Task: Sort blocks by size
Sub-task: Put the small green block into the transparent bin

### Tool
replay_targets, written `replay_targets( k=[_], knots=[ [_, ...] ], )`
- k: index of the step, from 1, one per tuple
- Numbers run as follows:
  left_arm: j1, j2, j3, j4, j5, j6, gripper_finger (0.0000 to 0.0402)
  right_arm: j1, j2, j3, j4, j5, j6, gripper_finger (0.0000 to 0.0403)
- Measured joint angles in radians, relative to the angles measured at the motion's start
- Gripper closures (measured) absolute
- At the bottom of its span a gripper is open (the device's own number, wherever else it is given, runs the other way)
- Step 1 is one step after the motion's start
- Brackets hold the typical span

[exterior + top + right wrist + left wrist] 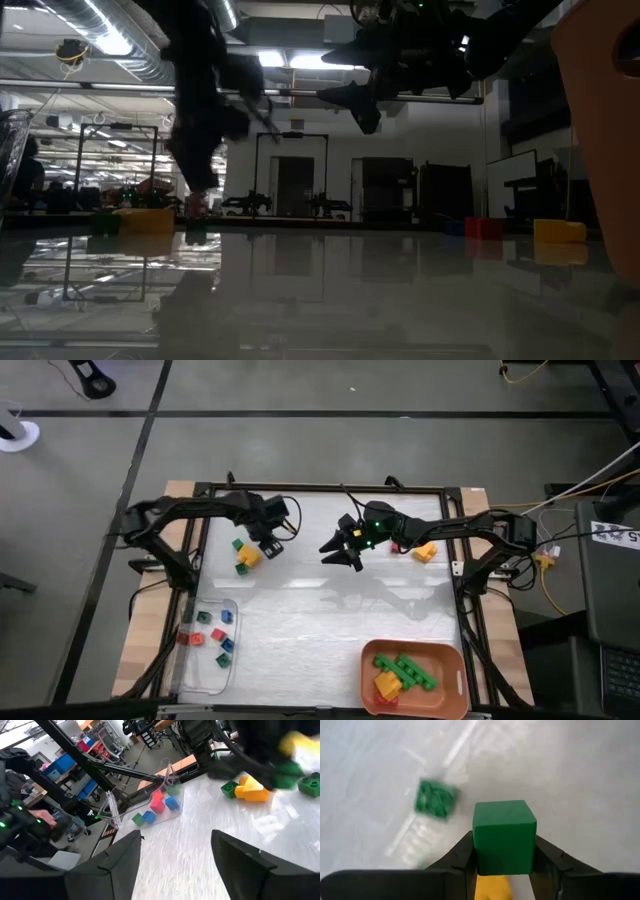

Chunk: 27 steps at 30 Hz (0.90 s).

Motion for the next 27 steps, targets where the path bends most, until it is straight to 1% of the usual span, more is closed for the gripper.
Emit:
replay_targets(
  k=[4,7,10,14,16,18,21,24,27],
  knots=[
    [-0.036,-0.135,0.012,-0.134,0.092,-0.046,0.0287,0.000,0.000,0.000,-0.008,0.000,0.000,0.0164],
    [-0.102,-0.243,0.012,-0.255,0.153,-0.118,0.0287,0.000,0.000,0.000,-0.024,0.004,-0.024,0.0164],
    [-0.203,-0.344,0.012,-0.372,0.202,-0.219,0.0287,0.000,0.000,0.000,-0.049,0.027,-0.054,0.0164],
    [-0.386,-0.464,0.011,-0.454,0.267,-0.440,0.0287,0.000,0.000,0.000,-0.083,0.071,-0.078,0.0164],
    [-0.485,-0.510,0.001,-0.449,0.290,-0.569,0.0287,0.000,0.000,0.000,-0.096,0.079,-0.082,0.0164],
    [-0.590,-0.546,-0.014,-0.436,0.290,-0.705,0.0287,0.000,0.000,0.000,-0.098,0.079,-0.082,0.0164],
    [-0.736,-0.572,-0.037,-0.407,0.291,-0.874,0.0262,0.001,0.000,0.000,-0.101,0.079,-0.082,0.0164],
    [-0.862,-0.575,-0.069,-0.345,0.295,-0.972,0.0232,0.001,0.000,0.000,-0.106,0.079,-0.082,0.0164],
    [-0.954,-0.567,-0.112,-0.254,0.294,-1.040,0.0218,0.001,0.000,0.000,-0.106,0.079,-0.082,0.0164]
  ],
)
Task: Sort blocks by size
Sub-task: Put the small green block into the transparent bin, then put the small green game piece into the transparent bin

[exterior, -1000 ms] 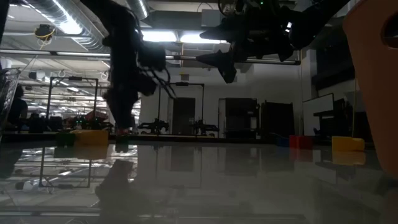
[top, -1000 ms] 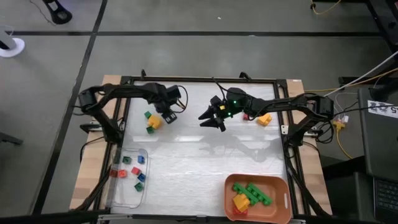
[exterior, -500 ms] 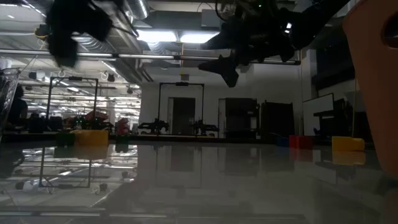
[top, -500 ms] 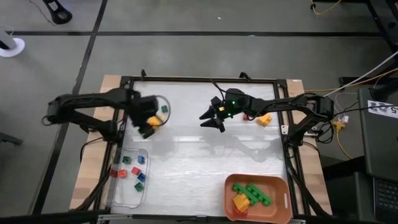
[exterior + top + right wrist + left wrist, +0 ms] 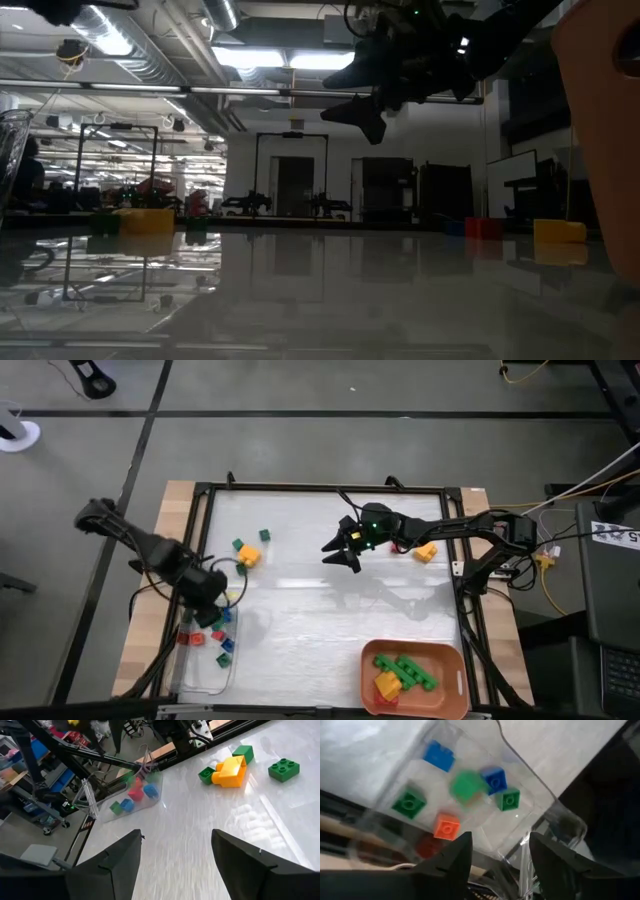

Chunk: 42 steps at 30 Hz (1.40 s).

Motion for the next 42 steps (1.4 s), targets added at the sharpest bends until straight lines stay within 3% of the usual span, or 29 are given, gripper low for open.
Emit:
replay_targets(
  k=[8,13,21,34,42],
  knots=[
    [-0.062,0.042,-0.087,0.099,-0.036,0.033,0.0214,0.000,0.000,0.000,0.000,0.000,0.000,0.0164],
    [-0.023,0.049,-0.097,0.165,-0.108,0.143,0.0215,0.000,0.000,0.000,0.000,0.000,0.000,0.0164],
    [0.100,0.048,-0.096,0.344,-0.127,0.420,0.0217,0.000,0.000,0.000,0.000,0.000,0.000,0.0164],
    [0.364,0.052,-0.096,0.285,-0.480,0.636,0.0218,0.000,0.000,0.000,0.000,0.000,0.000,0.0164],
    [0.456,0.142,-0.121,0.143,-0.506,0.605,0.0218,0.000,0.000,0.000,-0.005,0.000,0.000,0.0164]
  ],
)
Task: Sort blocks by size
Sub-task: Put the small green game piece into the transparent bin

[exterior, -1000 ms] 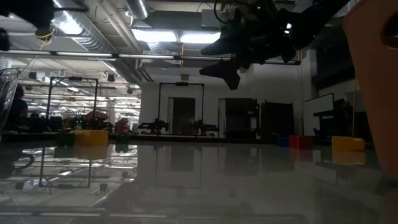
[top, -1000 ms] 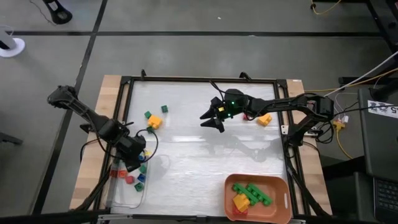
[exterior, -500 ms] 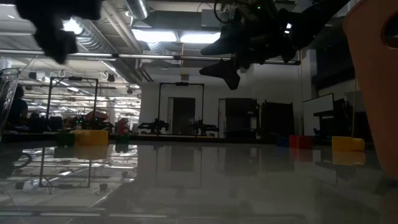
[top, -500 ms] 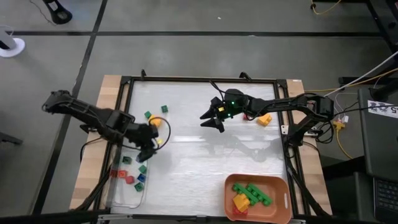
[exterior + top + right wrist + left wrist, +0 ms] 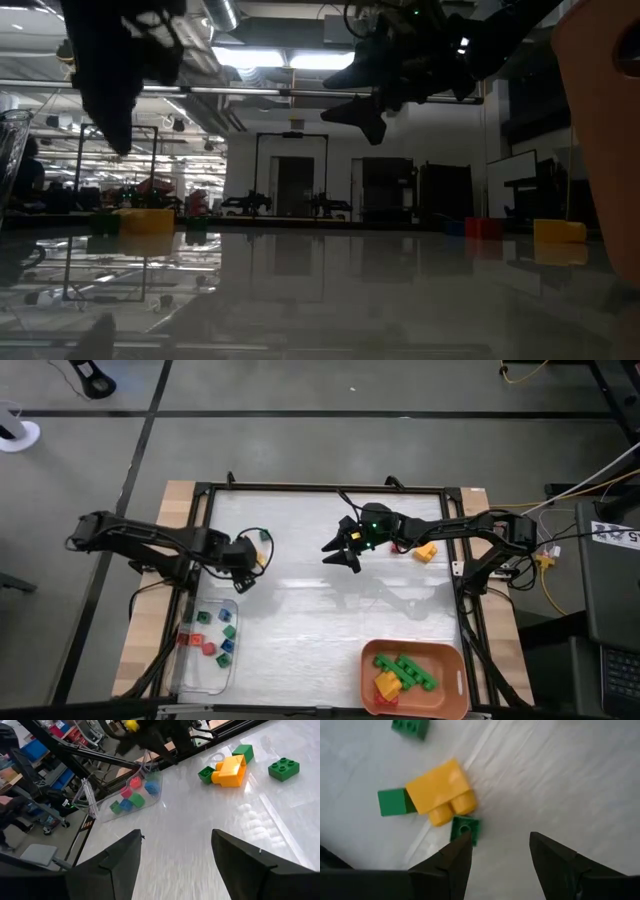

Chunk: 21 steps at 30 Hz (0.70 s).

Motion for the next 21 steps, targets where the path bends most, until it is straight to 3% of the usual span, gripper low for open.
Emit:
replay_targets(
  k=[9,21],
  knots=[
    [0.034,0.104,-0.111,0.032,0.026,0.011,0.0218,0.000,0.000,0.000,-0.010,0.000,0.000,0.0164],
    [0.056,0.114,-0.220,0.178,0.022,0.048,0.0218,0.000,0.000,0.000,-0.010,0.000,0.000,0.0164]
  ],
)
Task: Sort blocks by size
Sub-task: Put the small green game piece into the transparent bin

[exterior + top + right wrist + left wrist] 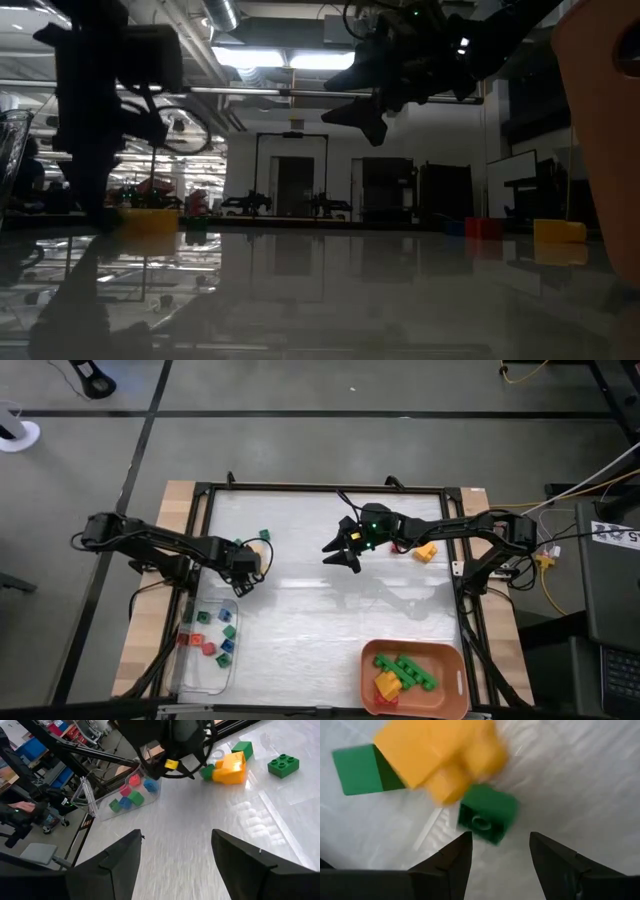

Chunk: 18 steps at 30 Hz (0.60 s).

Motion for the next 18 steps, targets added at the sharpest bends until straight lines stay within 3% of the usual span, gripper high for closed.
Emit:
replay_targets(
  k=[7,18],
  knots=[
    [0.041,0.000,-0.067,0.107,-0.001,0.000,0.0218,0.000,0.000,0.000,0.000,0.000,0.000,0.0164],
    [0.063,0.000,-0.068,0.159,-0.003,0.010,0.0218,0.000,0.000,0.000,0.000,0.000,0.000,0.0164]
  ],
)
